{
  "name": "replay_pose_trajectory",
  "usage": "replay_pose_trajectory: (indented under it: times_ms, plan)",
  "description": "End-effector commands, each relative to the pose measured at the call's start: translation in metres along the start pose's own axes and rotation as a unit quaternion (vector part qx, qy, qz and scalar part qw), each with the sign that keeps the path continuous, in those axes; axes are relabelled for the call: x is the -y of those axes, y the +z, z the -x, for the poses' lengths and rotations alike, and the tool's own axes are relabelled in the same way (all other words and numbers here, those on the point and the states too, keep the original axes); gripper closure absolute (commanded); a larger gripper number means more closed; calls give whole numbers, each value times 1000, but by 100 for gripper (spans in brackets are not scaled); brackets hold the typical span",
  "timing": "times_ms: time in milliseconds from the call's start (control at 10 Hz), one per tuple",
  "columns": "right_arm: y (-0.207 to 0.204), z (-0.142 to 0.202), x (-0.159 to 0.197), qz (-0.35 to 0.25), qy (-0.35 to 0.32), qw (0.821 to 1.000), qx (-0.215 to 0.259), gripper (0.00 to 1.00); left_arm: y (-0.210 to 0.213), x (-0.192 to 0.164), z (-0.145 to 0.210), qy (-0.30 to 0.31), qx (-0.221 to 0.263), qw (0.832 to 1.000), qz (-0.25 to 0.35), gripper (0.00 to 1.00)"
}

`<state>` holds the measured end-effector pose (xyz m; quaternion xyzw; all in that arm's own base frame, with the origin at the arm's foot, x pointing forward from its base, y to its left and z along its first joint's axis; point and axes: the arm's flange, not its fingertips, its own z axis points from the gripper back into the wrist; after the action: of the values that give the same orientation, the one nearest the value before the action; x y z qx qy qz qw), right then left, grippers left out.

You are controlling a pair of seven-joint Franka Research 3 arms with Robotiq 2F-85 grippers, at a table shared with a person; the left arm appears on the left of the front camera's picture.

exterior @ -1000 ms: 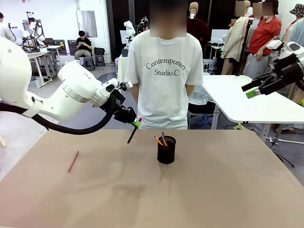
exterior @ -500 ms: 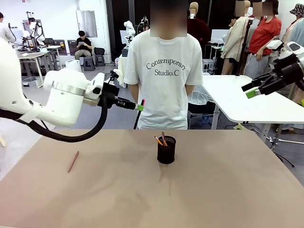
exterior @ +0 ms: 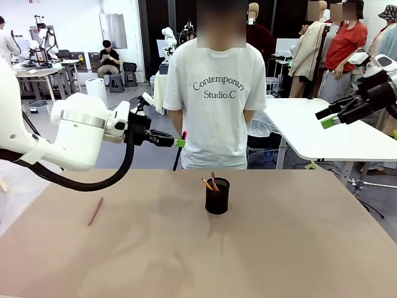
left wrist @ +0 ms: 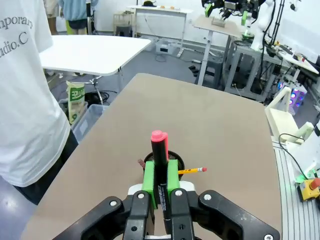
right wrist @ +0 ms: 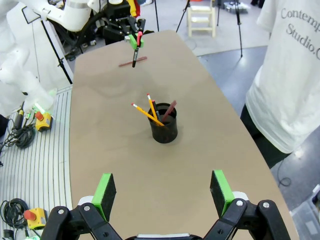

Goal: Place the pens into the pen holder.
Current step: Pick up a writing instrument from the table and place it into the Pen holder.

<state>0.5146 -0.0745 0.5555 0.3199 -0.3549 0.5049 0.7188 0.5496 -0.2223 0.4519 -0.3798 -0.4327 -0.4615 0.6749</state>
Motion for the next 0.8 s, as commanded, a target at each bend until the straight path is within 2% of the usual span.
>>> replay_pose_trajectory:
  times_ms: [0,100,300,600,700]
  plan:
    - [2,-4,-1,1,2,1000,-5,0,-5,6,-2,-42,50,997,27,100]
    - [2,-4,-1,1,2,1000,-5,0,-18,8,-4,-69,61,995,40,100]
    - [2,-4,-1,1,2,1000,-5,0,-48,16,-19,-67,114,991,16,100]
    - [2,-4,-1,1,2,1000,-5,0,-87,15,-20,-140,134,980,36,100]
    - [2,-4,-1,1,2,1000,-5,0,-100,13,-16,-139,136,979,55,100]
